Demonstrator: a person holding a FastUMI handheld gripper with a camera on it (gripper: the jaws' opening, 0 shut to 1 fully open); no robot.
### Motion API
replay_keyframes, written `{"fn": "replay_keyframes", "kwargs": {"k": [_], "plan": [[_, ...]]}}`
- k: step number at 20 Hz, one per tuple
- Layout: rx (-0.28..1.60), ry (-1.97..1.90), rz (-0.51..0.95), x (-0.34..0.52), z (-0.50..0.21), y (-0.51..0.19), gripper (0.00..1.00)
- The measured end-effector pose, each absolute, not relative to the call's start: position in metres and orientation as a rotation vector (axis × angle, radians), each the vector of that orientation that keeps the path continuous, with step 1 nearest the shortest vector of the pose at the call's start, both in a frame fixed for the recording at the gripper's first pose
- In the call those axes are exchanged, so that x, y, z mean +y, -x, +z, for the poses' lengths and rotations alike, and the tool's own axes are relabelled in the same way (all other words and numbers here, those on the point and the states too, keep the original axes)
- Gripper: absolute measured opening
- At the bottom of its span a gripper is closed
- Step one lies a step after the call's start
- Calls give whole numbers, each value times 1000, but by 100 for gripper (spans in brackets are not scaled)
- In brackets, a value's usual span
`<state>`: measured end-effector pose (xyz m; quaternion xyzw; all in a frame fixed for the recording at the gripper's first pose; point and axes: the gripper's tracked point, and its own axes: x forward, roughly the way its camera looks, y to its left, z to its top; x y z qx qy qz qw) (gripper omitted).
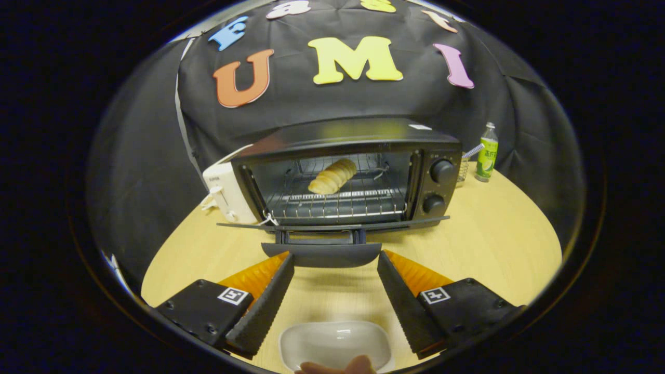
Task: Open the toaster oven, put the food inside, and close the toaster oven door.
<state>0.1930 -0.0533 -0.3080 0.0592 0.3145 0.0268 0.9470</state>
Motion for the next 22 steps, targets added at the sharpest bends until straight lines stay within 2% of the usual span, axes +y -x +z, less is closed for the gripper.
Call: {"fn": "replay_keyframes", "kwargs": {"k": [5,9,15,22], "plan": [[600,-91,25,-55,-288,-204,100],[514,-132,1,-64,-246,-205,100],[296,-151,15,-67,-126,-166,100],[58,-132,23,-63,8,-73,100]]}}
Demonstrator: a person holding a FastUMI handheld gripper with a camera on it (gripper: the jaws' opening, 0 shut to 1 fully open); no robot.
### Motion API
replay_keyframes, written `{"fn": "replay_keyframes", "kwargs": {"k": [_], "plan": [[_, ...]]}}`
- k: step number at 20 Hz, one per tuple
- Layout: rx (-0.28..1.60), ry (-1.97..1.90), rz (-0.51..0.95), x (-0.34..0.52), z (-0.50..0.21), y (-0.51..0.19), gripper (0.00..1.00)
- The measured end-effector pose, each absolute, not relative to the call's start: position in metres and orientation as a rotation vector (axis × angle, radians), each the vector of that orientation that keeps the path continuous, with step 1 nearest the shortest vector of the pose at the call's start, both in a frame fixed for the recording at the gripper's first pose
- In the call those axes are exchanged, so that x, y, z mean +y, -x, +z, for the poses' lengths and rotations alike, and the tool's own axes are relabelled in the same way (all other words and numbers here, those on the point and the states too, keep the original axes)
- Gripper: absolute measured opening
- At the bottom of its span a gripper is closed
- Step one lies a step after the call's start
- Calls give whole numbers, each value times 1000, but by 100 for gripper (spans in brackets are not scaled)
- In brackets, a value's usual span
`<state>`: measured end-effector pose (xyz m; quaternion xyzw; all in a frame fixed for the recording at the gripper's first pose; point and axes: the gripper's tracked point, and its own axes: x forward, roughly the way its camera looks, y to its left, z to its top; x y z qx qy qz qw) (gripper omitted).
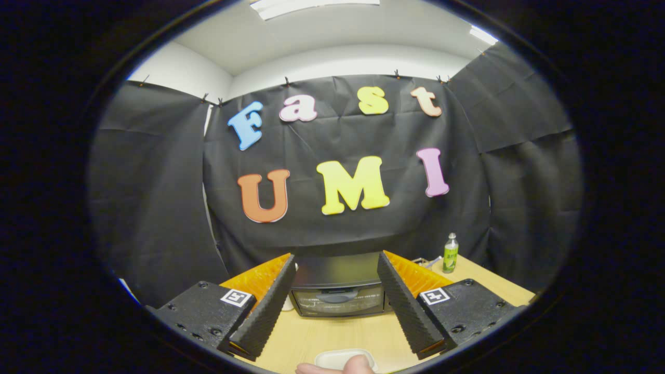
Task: Open the toaster oven, put the food inside, and close the toaster oven door.
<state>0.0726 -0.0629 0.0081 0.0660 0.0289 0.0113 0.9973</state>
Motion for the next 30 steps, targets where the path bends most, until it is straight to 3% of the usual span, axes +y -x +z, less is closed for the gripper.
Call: {"fn": "replay_keyframes", "kwargs": {"k": [10,30], "plan": [[32,-181,22,-62,23,36,100],[49,-103,-51,-35,-4,27,100]]}}
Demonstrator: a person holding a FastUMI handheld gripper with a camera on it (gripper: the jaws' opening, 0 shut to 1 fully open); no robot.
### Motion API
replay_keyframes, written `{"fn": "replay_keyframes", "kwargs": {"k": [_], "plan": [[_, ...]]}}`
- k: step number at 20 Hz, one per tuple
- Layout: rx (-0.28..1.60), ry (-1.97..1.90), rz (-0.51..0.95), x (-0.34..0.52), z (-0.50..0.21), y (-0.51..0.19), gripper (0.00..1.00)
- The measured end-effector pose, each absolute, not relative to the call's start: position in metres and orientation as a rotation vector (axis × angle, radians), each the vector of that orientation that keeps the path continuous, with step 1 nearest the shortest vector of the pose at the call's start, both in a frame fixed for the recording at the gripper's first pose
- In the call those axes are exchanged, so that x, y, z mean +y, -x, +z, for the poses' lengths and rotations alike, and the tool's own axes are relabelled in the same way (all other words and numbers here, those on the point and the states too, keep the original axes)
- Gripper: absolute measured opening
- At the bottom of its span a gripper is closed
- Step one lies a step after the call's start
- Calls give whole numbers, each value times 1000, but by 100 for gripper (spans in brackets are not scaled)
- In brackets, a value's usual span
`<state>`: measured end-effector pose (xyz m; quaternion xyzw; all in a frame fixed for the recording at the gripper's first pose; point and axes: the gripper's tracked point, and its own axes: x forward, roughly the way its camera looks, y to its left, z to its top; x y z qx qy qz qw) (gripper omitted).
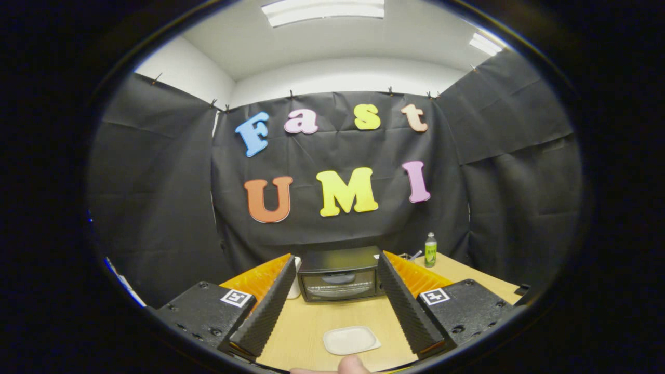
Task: Open the toaster oven, put the food inside, and close the toaster oven door.
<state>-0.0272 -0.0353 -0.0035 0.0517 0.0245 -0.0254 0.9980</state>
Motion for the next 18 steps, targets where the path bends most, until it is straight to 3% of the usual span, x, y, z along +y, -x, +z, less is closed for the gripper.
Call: {"fn": "replay_keyframes", "kwargs": {"k": [18], "plan": [[67,-57,-69,-29,-12,10,100]]}}
